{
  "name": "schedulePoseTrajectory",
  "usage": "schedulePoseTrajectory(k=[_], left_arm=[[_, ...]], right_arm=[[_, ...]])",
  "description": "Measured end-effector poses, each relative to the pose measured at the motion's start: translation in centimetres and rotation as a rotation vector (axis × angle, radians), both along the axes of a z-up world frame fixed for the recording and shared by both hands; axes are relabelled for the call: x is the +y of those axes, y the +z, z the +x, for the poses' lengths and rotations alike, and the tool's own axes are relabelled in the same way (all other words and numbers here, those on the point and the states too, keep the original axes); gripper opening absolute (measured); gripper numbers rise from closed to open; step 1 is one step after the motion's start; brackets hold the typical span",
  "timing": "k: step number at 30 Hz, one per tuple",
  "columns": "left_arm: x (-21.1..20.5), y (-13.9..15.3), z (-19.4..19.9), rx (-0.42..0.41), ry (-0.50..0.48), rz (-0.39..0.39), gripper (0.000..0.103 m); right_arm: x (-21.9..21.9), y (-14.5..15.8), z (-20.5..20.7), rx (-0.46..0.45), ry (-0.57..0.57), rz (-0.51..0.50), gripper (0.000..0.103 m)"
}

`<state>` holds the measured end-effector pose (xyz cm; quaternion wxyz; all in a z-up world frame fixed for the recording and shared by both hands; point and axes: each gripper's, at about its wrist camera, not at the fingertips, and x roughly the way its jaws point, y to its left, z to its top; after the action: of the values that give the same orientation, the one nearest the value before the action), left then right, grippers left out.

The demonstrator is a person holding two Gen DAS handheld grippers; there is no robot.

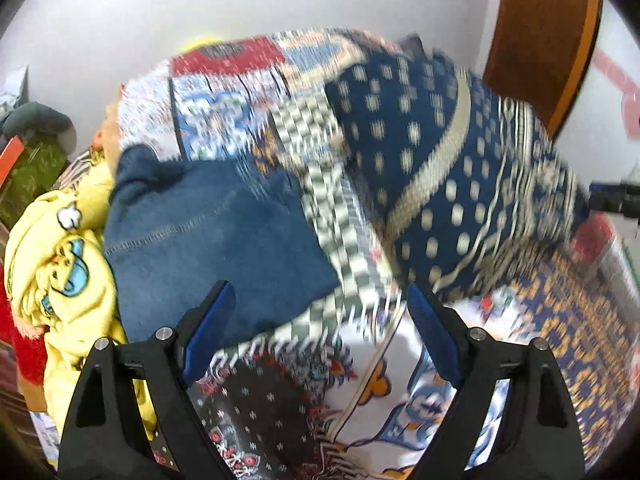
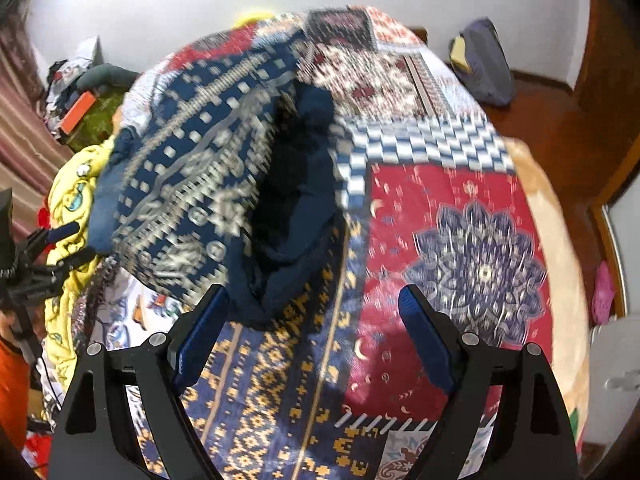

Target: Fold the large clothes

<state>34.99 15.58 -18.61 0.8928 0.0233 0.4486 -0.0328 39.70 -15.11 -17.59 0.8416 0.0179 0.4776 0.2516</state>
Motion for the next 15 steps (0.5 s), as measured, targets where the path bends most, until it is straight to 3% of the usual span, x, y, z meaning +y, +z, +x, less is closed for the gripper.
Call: schedulePoseTrajectory(k=[4,8,12,15], left_arm=[[1.0,2.3,2.0,-0.056,0.023,-0.106,0.088],[1.1,2.7,4.7,-0.040,0.026,-0.254,0.090],[0.6,0.1,7.8,0.061,-0.004,-0.494,0.090],[-0.5,-2.5,9.6,0.133,-0.018,-0.553,0.090]], right_arm=[[0.4,1.5,1.7,-0.008,-0.010,0.116,0.085],[1.2,0.7,4.1,0.039,-0.019,0.207,0.085],[2.0,-2.4,7.0,0.132,-0.042,0.245,0.085],[2.2,-5.1,8.8,0.215,-0.041,0.273,0.085]])
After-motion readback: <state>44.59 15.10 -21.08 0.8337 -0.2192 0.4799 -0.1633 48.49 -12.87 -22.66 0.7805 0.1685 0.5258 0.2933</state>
